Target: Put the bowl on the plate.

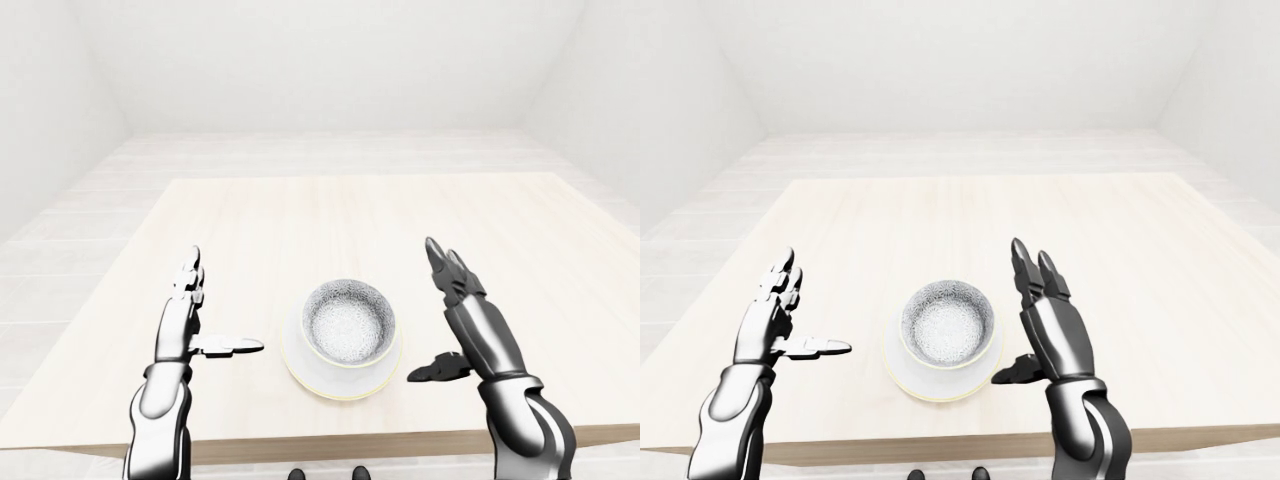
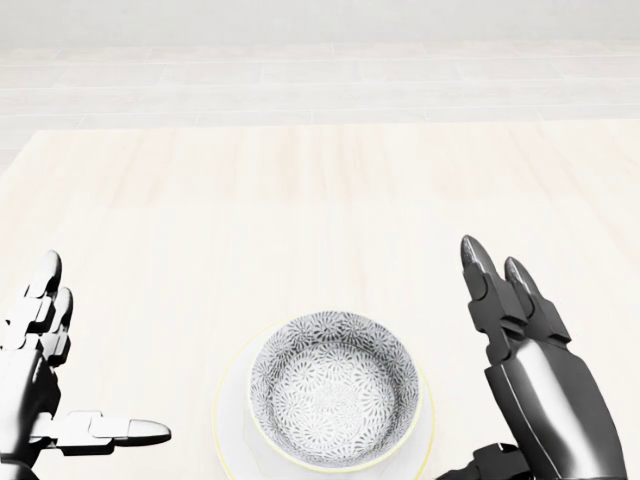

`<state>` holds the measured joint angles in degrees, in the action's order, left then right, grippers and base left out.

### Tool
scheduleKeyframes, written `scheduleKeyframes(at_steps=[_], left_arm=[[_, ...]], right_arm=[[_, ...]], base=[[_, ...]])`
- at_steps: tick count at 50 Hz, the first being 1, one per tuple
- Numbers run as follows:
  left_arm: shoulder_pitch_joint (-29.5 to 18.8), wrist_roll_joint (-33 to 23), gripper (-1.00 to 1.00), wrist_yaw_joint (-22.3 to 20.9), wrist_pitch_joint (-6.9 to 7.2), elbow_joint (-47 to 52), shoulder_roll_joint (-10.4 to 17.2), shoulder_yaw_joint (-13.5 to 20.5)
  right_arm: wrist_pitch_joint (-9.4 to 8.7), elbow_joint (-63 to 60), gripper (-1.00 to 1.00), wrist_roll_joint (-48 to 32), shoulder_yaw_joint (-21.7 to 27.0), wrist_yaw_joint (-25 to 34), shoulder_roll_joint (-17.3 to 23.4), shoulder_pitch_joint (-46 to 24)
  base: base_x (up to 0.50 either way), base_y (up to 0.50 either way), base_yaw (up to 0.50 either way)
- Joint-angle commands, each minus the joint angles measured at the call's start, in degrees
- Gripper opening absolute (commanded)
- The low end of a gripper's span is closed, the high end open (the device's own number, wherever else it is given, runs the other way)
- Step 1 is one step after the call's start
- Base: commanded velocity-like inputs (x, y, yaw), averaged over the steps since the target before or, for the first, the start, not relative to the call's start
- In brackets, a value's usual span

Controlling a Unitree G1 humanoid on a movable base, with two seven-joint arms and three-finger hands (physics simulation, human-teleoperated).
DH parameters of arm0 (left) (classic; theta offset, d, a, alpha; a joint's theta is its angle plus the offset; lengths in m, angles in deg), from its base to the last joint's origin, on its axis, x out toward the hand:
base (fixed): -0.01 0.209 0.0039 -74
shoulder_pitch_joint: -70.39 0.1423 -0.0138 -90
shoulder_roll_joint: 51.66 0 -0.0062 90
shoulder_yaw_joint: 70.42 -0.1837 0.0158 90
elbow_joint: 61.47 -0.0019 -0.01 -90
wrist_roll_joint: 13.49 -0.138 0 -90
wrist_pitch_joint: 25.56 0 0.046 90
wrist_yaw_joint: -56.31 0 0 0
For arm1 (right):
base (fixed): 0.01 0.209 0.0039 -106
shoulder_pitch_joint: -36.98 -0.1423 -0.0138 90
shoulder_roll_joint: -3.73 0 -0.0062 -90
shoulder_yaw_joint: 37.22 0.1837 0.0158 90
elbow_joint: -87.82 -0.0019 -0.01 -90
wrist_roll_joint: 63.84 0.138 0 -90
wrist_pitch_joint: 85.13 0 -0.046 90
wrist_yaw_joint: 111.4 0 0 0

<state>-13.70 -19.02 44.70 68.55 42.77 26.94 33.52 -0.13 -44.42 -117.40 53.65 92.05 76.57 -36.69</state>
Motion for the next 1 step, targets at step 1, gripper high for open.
scheduleKeyframes(at_steps=[1], left_arm=[[0.4, -0.1, 1.00, -0.3, 0.13, 0.6, -0.2, 0.3]], right_arm=[[0.00, -0.9, 1.00, 13.7, 6.6, -4.7, -2.1, 1.6]], base=[[0.00, 0.00, 0.00]])
